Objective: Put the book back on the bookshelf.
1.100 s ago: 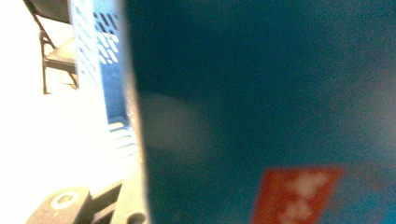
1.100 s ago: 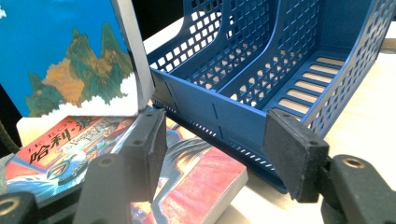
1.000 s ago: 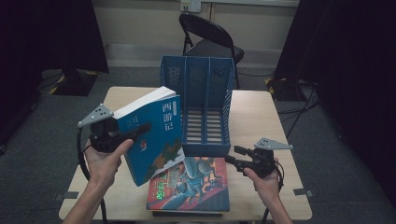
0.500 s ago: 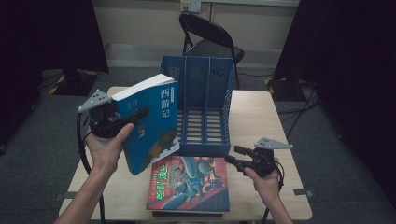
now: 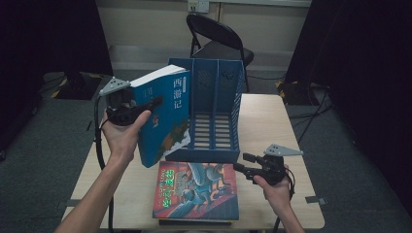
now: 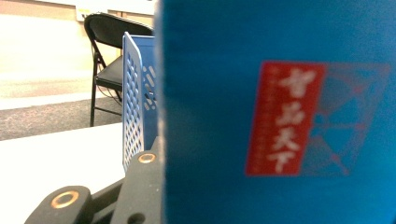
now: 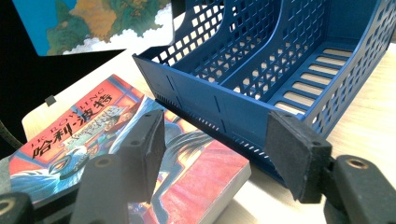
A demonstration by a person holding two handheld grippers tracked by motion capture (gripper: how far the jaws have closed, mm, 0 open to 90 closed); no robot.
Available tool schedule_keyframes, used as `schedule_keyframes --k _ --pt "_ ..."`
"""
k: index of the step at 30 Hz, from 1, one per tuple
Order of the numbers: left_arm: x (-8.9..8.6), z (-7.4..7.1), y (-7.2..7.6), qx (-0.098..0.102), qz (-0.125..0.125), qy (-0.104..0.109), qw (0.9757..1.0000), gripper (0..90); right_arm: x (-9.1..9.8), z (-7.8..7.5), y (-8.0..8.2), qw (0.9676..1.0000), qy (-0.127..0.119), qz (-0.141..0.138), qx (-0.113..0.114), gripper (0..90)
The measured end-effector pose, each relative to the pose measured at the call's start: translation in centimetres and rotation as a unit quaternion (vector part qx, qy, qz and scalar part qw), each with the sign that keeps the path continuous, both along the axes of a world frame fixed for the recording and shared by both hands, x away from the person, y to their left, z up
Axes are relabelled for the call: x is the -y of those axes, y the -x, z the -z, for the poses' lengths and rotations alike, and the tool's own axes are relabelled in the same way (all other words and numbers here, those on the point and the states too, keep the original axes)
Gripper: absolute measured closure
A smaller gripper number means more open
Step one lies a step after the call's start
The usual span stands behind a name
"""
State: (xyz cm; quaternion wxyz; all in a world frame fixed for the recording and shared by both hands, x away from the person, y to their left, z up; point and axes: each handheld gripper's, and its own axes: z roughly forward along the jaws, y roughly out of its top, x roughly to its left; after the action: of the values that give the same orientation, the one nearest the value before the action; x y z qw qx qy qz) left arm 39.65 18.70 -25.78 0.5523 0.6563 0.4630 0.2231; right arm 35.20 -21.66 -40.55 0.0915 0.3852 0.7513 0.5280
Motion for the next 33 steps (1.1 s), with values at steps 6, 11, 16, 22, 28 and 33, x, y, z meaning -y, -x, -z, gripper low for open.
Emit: schedule_keyframes --k 6,11,16,22,28,33 --pt "0.7 0.8 -0.8 -0.017 -0.015 -0.005 0.9997 61.7 0.1 0.0 0.1 1.0 -0.001 0.0 -0.002 37.9" --pt "1.1 1.0 -1.6 -0.021 -0.024 -0.019 0.9993 61.7 0.1 0.1 0.2 1.0 -0.001 -0.001 -0.003 37.9" --pt "1.4 1.0 -2.4 -0.026 -0.038 -0.028 0.9985 61.7 0.0 0.2 0.1 1.0 0.0 -0.004 -0.005 37.6" --pt "2.1 1.2 -3.8 -0.031 -0.055 -0.029 0.9976 61.7 -0.3 0.3 0.2 0.9999 0.003 -0.012 -0.006 37.1" --pt "2.9 1.7 -5.4 -0.036 -0.083 -0.017 0.9958 61.7 -0.4 0.3 0.3 0.9997 0.006 -0.024 -0.004 36.3" --pt "3.5 1.5 -6.5 -0.037 -0.098 -0.029 0.994 61.7 -0.3 0.7 0.2 0.9996 0.006 -0.026 -0.009 36.1"
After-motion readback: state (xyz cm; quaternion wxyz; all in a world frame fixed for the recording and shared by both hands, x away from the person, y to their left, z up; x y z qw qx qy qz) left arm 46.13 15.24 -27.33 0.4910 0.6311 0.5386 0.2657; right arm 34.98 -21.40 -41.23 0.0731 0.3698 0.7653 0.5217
